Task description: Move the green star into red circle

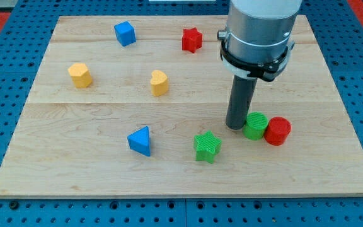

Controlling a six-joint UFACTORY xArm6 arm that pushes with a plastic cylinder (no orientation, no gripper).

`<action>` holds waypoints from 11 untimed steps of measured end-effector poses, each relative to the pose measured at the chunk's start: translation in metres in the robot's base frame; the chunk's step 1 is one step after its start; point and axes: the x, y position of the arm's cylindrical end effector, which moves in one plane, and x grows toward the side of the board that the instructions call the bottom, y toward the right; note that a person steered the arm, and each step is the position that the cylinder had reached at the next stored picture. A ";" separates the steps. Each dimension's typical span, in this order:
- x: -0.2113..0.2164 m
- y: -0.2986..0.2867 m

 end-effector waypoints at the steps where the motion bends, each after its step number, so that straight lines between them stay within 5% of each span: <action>1: -0.004 -0.023; 3: -0.004 -0.124; 4: 0.017 -0.126; 7: 0.051 -0.089; 9: 0.060 0.011; 11: 0.098 -0.028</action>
